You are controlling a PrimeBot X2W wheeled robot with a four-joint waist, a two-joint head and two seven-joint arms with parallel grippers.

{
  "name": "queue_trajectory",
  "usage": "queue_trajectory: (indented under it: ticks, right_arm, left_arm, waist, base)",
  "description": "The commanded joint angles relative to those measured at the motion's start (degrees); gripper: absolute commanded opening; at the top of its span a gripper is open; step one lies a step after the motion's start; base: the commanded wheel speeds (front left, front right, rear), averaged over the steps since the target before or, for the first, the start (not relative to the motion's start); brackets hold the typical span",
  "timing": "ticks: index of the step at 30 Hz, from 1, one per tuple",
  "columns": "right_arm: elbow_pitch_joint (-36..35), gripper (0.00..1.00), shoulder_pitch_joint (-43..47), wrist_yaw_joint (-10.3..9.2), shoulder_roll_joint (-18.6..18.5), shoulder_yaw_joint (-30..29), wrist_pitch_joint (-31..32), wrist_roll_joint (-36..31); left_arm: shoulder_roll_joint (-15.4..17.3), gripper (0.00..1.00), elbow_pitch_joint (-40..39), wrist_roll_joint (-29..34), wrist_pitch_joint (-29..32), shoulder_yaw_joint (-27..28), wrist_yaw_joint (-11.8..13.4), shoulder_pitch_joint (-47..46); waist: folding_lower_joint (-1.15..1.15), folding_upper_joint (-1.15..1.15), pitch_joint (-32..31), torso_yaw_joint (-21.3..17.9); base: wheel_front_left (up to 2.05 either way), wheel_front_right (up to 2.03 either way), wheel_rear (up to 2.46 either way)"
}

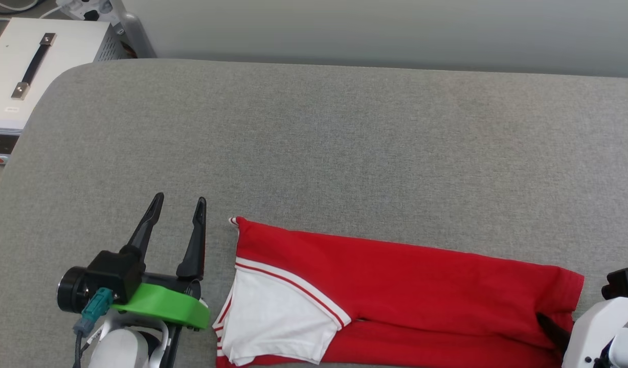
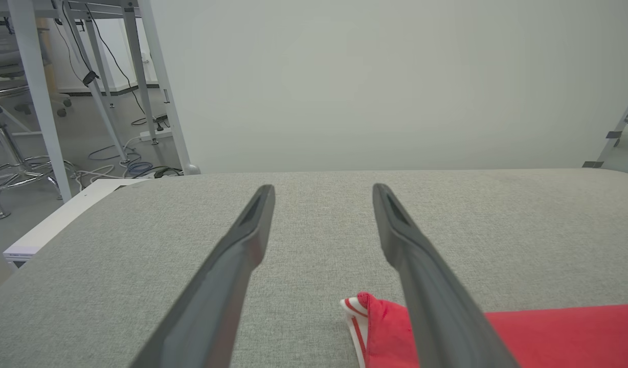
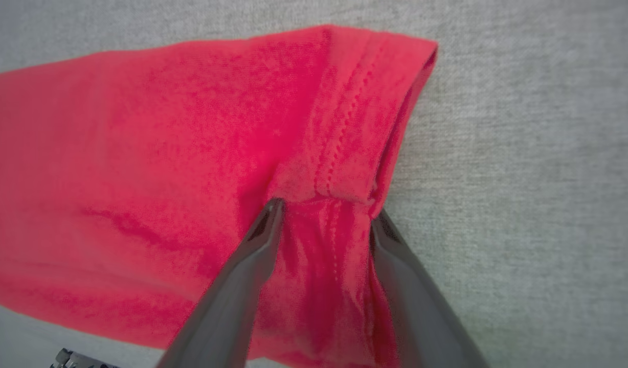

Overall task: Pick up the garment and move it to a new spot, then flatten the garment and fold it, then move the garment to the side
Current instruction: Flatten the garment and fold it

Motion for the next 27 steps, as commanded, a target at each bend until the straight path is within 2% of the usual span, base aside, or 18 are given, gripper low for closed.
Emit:
queue_trajectory:
  ticks: [1,11,21,27]
  right_arm:
    - [1.6,0.0,0.7,0.46,2.2,2.1,-0.1,0.7]
    - [2.6,0.0,0.1,0.46,-1.3,1.0,-6.2,0.1]
    - [7.6,0.0,-2.0,0.46,-6.6,-4.7,-12.1,-5.3]
    - [9.6,0.0,-2.9,0.46,-6.9,-6.8,-13.0,-7.0]
  left_arm:
    - [-0.5,1.0,0.1,0.4,-0.3,0.1,-0.4,0.9]
    - [-0.4,1.0,0.6,0.5,-0.3,0.0,-0.6,1.9]
    - [0.1,1.0,0.9,-0.1,-0.3,-1.0,-0.6,2.7]
    - [-0.1,1.0,1.0,-0.4,-0.3,-1.3,-0.6,2.9]
  waist:
    - [0.0,0.0,-0.4,-0.3]
    - [0.0,0.0,-2.6,-1.5]
    - [0.0,0.0,-4.4,-2.2]
    - [0.0,0.0,-5.5,-2.0]
  base:
    - [0.0,0.0,0.0]
    - [0.0,0.0,0.0]
    - [0.0,0.0,0.0]
    - [0.0,0.0,0.0]
